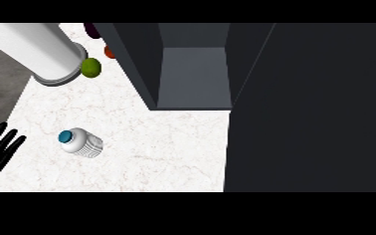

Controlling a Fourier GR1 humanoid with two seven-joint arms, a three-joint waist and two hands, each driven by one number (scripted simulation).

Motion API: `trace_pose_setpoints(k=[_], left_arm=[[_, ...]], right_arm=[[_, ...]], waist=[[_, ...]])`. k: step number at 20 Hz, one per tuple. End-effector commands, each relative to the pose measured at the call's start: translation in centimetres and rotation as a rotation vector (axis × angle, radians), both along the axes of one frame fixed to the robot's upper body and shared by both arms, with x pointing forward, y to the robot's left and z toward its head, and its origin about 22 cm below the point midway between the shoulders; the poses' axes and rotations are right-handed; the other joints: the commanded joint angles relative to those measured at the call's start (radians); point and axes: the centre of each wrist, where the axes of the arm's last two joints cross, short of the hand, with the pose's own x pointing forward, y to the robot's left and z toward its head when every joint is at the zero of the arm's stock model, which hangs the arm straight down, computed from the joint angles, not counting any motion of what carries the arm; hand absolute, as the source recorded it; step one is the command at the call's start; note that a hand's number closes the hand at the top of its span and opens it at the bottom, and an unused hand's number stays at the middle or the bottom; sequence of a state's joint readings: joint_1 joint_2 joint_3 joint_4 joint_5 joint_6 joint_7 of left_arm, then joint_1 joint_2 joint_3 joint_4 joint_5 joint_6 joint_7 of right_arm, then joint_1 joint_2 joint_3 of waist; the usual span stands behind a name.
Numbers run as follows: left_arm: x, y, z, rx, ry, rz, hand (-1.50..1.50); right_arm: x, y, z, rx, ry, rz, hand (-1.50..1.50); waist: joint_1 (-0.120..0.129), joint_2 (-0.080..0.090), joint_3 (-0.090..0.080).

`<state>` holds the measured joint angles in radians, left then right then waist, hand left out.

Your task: Pick up the bottled water, place it into the cabinet and close the cabinet

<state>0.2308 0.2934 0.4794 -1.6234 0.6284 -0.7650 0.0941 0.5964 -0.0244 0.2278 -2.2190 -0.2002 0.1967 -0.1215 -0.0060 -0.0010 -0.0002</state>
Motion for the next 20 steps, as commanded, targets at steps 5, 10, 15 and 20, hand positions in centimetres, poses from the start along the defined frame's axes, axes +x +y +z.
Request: trace_pose_setpoints(k=[5,10,15,20], left_arm=[[4.4,0.8,-2.9,0.062,0.024,0.004,-1.5],[4.1,1.2,-5.9,0.064,0.038,-0.005,-1.5],[7.7,2.4,-6.8,0.075,0.12,0.012,-1.5],[6.9,0.3,-11.4,0.03,0.15,0.022,-1.5]], right_arm=[[0.7,0.1,0.5,-0.007,0.003,-0.001,-1.5],[-1.3,-0.4,-0.1,0.004,-0.011,-0.002,-1.5],[-0.9,-0.2,-0.1,0.005,-0.033,0.031,-1.5],[-1.6,0.1,1.1,0.01,-0.021,0.031,-1.5]], waist=[[0.0,0.002,0.0],[-0.003,0.001,0.0],[-0.014,0.004,-0.001],[-0.012,0.003,-0.002]])
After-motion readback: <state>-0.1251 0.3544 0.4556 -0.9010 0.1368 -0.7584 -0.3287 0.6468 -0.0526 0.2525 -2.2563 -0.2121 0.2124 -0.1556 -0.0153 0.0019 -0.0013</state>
